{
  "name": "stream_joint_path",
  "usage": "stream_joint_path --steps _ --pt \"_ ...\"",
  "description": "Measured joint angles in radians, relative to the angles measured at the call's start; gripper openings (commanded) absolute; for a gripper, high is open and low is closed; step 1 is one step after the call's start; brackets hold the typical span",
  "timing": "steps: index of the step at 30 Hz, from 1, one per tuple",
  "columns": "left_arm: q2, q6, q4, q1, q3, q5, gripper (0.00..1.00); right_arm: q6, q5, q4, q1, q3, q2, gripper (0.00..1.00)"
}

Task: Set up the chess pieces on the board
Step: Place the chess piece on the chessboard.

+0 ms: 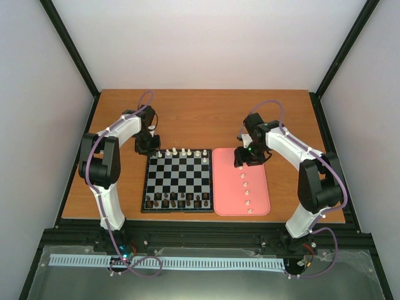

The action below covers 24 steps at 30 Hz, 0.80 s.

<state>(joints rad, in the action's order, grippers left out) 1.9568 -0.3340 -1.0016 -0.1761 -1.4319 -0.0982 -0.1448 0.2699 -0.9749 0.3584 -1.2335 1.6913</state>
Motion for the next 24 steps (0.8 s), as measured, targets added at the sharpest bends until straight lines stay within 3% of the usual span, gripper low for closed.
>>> stream_joint_path --steps 24 --pt "0.000 0.019 -0.005 -0.001 0.000 -0.005 0.19 0.004 0.005 0.000 0.000 0.000 0.001 0.60"
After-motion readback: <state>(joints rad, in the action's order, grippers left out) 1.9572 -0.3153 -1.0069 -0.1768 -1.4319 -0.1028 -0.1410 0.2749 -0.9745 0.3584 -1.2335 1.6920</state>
